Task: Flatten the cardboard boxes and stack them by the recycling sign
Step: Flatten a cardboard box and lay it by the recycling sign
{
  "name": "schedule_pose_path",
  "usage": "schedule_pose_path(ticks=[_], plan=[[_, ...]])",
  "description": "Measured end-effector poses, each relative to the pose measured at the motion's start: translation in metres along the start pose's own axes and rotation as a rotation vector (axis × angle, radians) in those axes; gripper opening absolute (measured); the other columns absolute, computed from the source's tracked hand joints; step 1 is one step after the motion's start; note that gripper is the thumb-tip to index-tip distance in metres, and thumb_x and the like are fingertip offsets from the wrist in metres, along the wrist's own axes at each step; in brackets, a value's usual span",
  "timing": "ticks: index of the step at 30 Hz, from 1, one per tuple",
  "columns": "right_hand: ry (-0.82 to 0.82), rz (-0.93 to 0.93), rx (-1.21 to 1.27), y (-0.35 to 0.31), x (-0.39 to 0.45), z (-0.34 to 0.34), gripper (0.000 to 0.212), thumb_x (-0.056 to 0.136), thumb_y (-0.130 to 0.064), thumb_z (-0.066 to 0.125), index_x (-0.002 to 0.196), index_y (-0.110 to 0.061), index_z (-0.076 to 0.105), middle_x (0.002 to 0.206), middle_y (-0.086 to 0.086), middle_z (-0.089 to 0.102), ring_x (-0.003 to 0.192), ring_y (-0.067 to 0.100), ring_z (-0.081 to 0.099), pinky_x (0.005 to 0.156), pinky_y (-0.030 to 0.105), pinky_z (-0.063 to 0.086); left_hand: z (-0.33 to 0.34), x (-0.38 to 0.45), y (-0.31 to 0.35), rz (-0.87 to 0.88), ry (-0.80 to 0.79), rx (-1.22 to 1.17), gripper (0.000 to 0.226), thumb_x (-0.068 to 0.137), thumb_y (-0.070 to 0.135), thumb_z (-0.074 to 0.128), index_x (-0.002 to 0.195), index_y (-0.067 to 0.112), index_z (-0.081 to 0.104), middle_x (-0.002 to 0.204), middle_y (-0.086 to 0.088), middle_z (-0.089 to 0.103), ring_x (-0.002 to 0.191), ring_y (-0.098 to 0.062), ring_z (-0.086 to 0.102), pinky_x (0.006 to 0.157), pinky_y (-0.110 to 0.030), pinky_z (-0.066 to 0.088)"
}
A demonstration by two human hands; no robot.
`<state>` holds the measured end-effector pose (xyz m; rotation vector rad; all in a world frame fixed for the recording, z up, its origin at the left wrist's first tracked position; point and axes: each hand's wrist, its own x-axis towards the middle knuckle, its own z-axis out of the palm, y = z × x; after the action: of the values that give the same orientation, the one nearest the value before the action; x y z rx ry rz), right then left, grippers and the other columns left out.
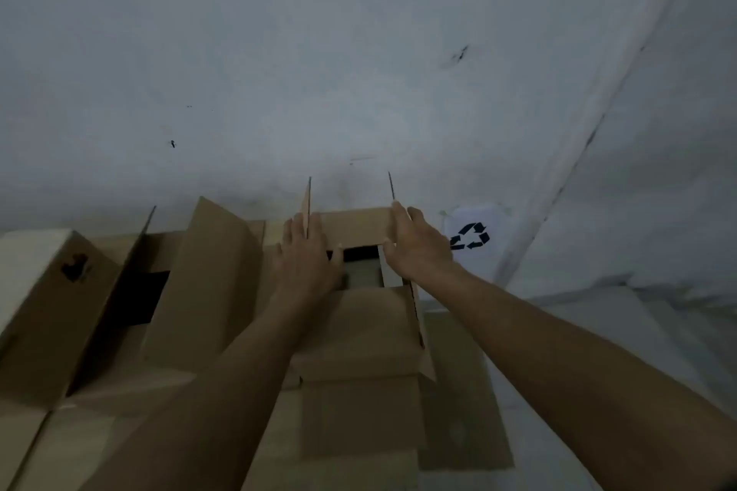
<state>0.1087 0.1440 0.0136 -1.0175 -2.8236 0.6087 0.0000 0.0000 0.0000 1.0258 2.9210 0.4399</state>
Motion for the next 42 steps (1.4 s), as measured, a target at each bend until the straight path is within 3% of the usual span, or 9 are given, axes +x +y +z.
schedule_pose_path(ticks=[8, 12, 16, 21, 25, 31, 35, 39, 42], plan=[[-0.063, 0.128, 0.138, 0.042, 0.016, -0.002, 0.076, 0.085, 0.003, 0.053, 0.152, -0.017, 0.024, 0.129, 0.014, 0.049, 0.108, 0.031, 0.056, 0.077, 0.035, 0.046, 0.009, 0.003, -0.008, -0.077, -0.087, -0.105, 0.066, 0.101, 0.025, 0.042, 0.156, 0.018, 0.006, 0.151, -0.012, 0.027, 0.123, -0.035, 0.045, 0.084, -0.045, 0.043], [-0.133, 0.247, 0.014, 0.078, 0.013, 0.007, 0.066, 0.092, -0.007, 0.048, 0.153, -0.004, 0.022, 0.161, 0.012, 0.015, 0.136, 0.032, 0.038, 0.098, 0.041, 0.042, 0.018, 0.004, -0.022, -0.084, -0.111, -0.044, 0.069, 0.1, 0.021, 0.039, 0.156, 0.02, -0.001, 0.142, -0.015, 0.038, 0.105, -0.037, 0.053, 0.075, -0.043, 0.044], [-0.198, 0.351, -0.013, 0.084, 0.011, 0.038, 0.087, 0.1, -0.046, 0.042, 0.155, 0.001, -0.004, 0.164, 0.016, -0.012, 0.152, 0.031, -0.004, 0.122, 0.049, 0.006, 0.024, 0.004, -0.028, -0.082, -0.108, 0.002, 0.074, 0.098, 0.016, 0.041, 0.156, 0.022, -0.004, 0.138, -0.017, 0.042, 0.098, -0.038, 0.055, 0.067, -0.039, 0.04], [-0.231, 0.495, 0.144, 0.074, 0.021, 0.078, 0.115, 0.086, -0.075, 0.045, 0.155, -0.001, -0.01, 0.163, 0.019, -0.013, 0.151, 0.034, -0.01, 0.121, 0.049, 0.002, 0.025, 0.006, -0.04, -0.059, -0.08, -0.02, 0.078, 0.096, 0.015, 0.046, 0.155, 0.026, -0.004, 0.137, -0.017, 0.045, 0.1, -0.041, 0.058, 0.072, -0.044, 0.047], [-0.258, 0.539, 0.26, 0.076, 0.036, 0.096, 0.107, 0.086, -0.063, 0.057, 0.156, -0.003, 0.003, 0.163, 0.018, 0.007, 0.149, 0.037, 0.008, 0.12, 0.05, 0.019, 0.019, 0.008, -0.053, -0.036, -0.076, 0.019, 0.087, 0.093, 0.028, 0.058, 0.154, 0.024, -0.004, 0.132, -0.019, 0.052, 0.1, -0.042, 0.061, 0.076, -0.049, 0.054], [-0.309, 0.55, 0.317, 0.08, 0.046, 0.109, 0.092, 0.092, -0.05, 0.053, 0.156, 0.0, 0.007, 0.161, 0.02, 0.012, 0.146, 0.039, 0.015, 0.119, 0.049, 0.023, -0.001, 0.013, -0.076, -0.163, -0.095, 0.219, 0.114, 0.077, 0.06, 0.071, 0.155, 0.019, -0.001, 0.127, -0.017, 0.057, 0.101, -0.037, 0.062, 0.071, -0.04, 0.046], [-0.326, 0.554, 0.334, 0.085, 0.051, 0.115, 0.086, 0.096, -0.046, 0.049, 0.156, 0.001, 0.007, 0.162, 0.021, 0.01, 0.147, 0.039, 0.014, 0.119, 0.049, 0.021, 0.01, 0.02, -0.081, -0.379, -0.226, 0.203, 0.132, 0.069, 0.067, 0.072, 0.153, 0.005, -0.008, 0.155, -0.02, 0.021, 0.134, -0.04, 0.037, 0.1, -0.05, 0.038], [-0.343, 0.565, 0.336, 0.085, 0.053, 0.12, 0.082, 0.099, -0.044, 0.045, 0.156, -0.002, 0.003, 0.163, 0.021, 0.004, 0.148, 0.04, 0.009, 0.119, 0.051, 0.02, 0.041, 0.025, -0.085, -0.394, -0.311, 0.208, 0.13, 0.073, 0.08, 0.054, 0.151, 0.0, -0.012, 0.16, -0.023, -0.016, 0.148, -0.039, -0.012, 0.118, -0.053, 0.002], [-0.392, 0.543, 0.368, 0.084, 0.052, 0.118, 0.079, 0.102, -0.04, 0.041, 0.157, -0.005, -0.005, 0.164, 0.016, -0.009, 0.151, 0.035, 0.0, 0.121, 0.048, 0.012, 0.064, 0.031, -0.08, -0.52, -0.369, 0.047, 0.107, 0.085, 0.069, 0.05, 0.152, -0.002, 0.007, 0.161, -0.023, 0.008, 0.148, -0.037, 0.01, 0.119, -0.047, 0.018]])
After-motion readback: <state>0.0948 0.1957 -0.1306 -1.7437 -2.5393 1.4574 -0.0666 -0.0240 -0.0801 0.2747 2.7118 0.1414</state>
